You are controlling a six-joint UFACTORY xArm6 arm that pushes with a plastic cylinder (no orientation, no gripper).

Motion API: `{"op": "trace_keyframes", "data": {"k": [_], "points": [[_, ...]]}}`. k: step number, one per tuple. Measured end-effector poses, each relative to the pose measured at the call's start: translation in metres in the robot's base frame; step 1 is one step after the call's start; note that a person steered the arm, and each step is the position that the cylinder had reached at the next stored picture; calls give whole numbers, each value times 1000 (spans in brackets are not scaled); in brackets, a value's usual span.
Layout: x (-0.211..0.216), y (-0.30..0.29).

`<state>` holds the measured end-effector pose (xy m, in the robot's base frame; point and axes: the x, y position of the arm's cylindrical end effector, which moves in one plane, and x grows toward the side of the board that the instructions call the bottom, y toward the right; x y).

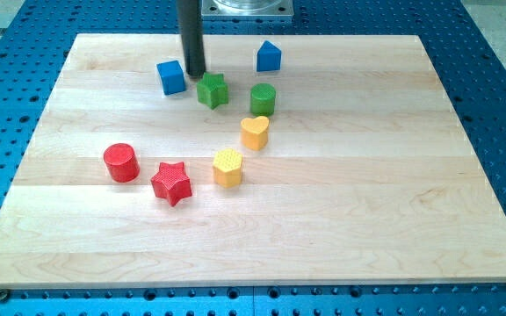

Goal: Place the cube horizontally to green

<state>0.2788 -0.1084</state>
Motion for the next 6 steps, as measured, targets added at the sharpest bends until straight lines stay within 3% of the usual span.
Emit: {"op": "trace_keyframes", "data": {"k": [2, 4, 5, 6], "points": [[36, -36], [31, -60], [40, -19], [34, -23]]}}
